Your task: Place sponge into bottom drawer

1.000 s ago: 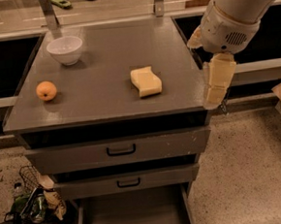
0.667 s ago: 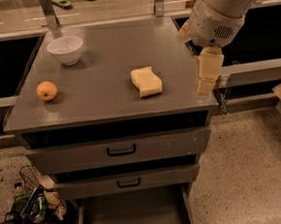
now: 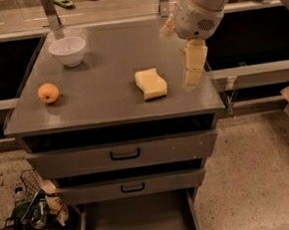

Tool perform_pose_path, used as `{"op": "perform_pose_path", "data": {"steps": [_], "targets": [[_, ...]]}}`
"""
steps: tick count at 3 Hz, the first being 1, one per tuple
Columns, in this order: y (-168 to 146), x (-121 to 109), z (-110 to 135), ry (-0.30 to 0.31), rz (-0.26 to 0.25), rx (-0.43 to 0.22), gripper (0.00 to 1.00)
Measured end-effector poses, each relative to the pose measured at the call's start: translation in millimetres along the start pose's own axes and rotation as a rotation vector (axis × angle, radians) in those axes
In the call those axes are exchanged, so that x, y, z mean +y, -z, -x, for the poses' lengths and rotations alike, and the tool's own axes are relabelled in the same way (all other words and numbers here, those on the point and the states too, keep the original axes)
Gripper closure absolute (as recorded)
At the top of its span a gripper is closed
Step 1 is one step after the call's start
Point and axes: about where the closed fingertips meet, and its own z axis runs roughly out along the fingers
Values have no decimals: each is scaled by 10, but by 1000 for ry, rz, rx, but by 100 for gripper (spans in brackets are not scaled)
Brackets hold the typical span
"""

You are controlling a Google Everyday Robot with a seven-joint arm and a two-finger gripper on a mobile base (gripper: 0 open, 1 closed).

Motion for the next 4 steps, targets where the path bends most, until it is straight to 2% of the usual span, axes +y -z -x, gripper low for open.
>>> {"op": "perform_pose_path", "data": {"steps": [1, 2, 4], "targets": [[-7, -7, 2, -1, -4, -1, 0], [-131, -89, -76, -4, -4, -49, 0], [-704, -339, -110, -6, 73, -133, 0]]}}
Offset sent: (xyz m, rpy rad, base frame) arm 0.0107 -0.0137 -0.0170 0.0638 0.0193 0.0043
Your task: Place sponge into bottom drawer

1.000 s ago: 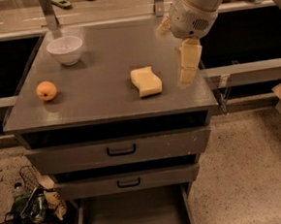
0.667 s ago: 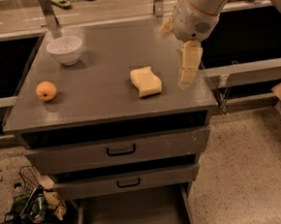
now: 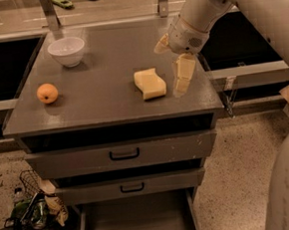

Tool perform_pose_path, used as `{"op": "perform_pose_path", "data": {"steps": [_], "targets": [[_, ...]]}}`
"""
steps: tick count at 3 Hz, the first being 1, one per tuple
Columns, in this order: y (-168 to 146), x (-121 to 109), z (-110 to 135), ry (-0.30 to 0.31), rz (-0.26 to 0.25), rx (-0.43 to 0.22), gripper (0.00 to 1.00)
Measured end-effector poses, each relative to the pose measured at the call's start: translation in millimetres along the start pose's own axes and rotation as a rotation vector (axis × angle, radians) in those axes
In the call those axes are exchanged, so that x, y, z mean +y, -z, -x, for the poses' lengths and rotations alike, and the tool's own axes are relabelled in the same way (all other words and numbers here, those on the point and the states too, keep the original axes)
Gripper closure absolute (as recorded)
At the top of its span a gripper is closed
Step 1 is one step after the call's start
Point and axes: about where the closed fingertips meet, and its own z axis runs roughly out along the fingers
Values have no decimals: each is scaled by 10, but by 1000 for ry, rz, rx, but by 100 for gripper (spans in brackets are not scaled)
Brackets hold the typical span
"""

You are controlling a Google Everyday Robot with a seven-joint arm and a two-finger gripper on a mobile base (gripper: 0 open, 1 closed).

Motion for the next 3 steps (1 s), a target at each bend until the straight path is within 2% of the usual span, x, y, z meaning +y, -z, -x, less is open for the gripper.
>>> {"op": "perform_pose_path", "data": {"steps": [1, 2, 3], "targets": [[0, 0, 0, 0, 0, 0, 0], [-37, -97, -17, -6, -2, 21, 0], [-184, -419, 96, 10, 2, 34, 0]]}}
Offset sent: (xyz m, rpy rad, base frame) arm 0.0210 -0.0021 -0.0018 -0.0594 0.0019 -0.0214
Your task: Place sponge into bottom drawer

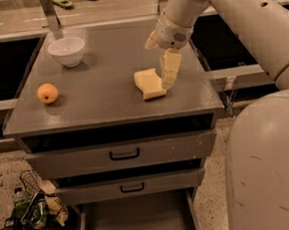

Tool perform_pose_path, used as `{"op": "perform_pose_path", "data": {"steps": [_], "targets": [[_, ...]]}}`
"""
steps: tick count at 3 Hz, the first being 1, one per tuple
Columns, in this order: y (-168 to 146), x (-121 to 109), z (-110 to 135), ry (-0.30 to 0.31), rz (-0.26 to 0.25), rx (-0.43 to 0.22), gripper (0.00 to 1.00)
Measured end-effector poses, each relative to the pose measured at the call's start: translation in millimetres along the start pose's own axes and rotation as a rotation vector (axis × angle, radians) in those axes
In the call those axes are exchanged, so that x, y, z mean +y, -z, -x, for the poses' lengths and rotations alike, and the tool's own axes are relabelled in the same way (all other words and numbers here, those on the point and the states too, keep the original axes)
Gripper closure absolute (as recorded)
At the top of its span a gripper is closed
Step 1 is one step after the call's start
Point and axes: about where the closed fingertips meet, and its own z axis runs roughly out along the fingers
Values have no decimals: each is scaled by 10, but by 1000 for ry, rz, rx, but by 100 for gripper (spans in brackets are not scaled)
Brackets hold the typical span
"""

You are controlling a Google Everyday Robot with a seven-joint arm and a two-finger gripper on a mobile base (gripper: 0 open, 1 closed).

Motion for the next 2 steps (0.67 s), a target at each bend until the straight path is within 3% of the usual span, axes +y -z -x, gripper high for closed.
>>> {"op": "perform_pose_path", "data": {"steps": [2], "targets": [[-104, 44, -7, 3, 7, -22, 0]]}}
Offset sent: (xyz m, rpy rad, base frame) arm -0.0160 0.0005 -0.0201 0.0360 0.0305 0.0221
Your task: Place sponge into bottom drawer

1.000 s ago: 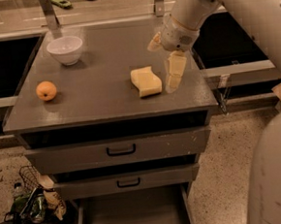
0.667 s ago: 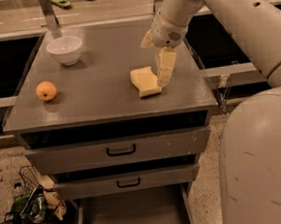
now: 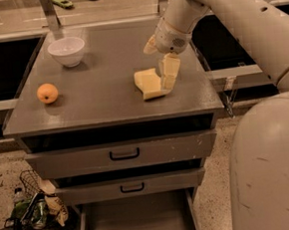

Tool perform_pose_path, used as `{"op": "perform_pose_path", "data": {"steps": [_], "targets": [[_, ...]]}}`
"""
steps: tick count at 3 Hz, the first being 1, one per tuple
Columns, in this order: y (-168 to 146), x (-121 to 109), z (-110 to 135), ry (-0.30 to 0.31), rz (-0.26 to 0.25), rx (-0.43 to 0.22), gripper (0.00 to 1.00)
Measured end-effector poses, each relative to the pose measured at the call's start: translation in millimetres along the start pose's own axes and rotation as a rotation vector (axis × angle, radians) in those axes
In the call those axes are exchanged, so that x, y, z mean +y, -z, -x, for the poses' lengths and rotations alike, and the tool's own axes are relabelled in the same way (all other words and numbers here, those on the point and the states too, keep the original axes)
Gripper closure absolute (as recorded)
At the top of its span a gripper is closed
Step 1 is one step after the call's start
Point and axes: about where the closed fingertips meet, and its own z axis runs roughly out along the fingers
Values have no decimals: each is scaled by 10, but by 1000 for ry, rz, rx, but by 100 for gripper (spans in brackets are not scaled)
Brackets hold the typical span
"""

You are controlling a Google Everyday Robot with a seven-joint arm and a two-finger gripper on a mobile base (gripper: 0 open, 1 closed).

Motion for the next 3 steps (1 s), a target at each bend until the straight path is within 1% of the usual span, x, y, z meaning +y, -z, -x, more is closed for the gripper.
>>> {"op": "perform_pose_path", "data": {"steps": [1, 2, 3], "targets": [[-224, 134, -22, -9, 33, -50, 0], [-225, 133, -22, -9, 32, -50, 0], [-363, 15, 73, 11, 52, -103, 0]]}}
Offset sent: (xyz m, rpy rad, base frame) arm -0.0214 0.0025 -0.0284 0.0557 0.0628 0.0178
